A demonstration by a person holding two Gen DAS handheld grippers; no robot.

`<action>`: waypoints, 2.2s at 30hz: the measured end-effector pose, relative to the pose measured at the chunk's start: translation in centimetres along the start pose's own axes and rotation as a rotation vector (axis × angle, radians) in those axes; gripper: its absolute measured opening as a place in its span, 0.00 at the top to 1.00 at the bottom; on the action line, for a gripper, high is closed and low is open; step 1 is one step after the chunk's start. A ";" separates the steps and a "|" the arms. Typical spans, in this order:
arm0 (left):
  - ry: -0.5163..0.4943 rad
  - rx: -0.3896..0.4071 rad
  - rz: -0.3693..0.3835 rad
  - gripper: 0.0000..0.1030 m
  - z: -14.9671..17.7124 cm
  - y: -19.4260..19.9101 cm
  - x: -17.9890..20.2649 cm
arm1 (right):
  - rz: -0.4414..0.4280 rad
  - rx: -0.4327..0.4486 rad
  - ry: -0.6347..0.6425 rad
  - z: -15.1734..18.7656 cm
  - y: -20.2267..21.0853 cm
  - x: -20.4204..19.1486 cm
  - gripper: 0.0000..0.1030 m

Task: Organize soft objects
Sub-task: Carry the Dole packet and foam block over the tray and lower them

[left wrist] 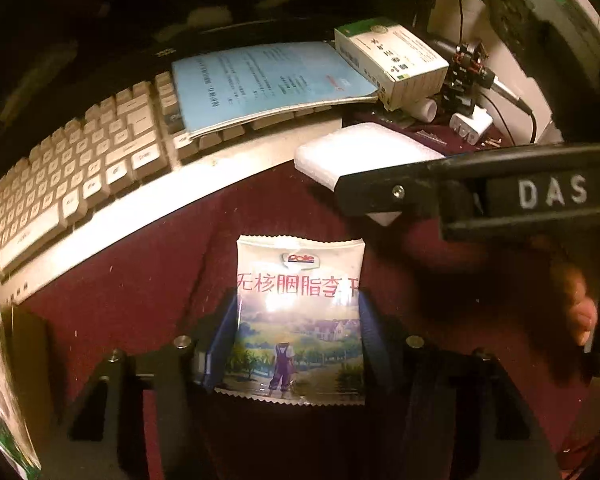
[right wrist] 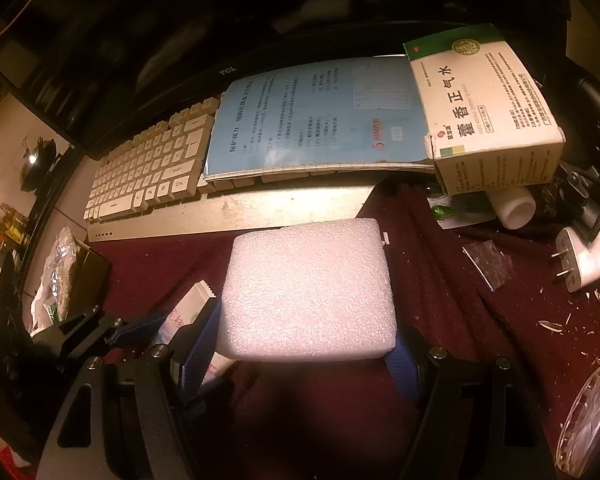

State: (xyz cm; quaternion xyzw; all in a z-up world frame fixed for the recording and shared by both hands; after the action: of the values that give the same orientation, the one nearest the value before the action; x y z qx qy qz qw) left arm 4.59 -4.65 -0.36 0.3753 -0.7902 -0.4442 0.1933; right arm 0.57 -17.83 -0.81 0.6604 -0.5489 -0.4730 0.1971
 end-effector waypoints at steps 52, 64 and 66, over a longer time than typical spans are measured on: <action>0.843 0.353 -0.351 0.48 23.4 25.5 -17.4 | -0.240 -0.064 0.280 4.0 -2.6 -14.9 0.23; 0.985 0.292 -0.348 0.48 26.5 22.6 -25.2 | -0.324 -0.124 0.299 5.3 -3.1 -17.4 0.23; 1.000 0.293 -0.323 0.48 27.0 22.0 -25.7 | -0.355 -0.140 0.307 5.4 -3.1 -18.4 0.23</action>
State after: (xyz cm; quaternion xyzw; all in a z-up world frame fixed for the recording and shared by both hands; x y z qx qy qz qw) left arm -5.36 37.14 4.67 0.6805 -0.5878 -0.1207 0.4206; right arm -1.35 1.34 1.74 0.7955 -0.3536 -0.4312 0.2373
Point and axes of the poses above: each gripper's, at about its wrist camera, not at the fingertips, and y roughly against the way its jaws point, x to its right, z to its underside, the point moved 3 cm from there along -y, roughly the way its jaws point, and after that the axes turned 4 degrees about -z, right-handed, at the moved point
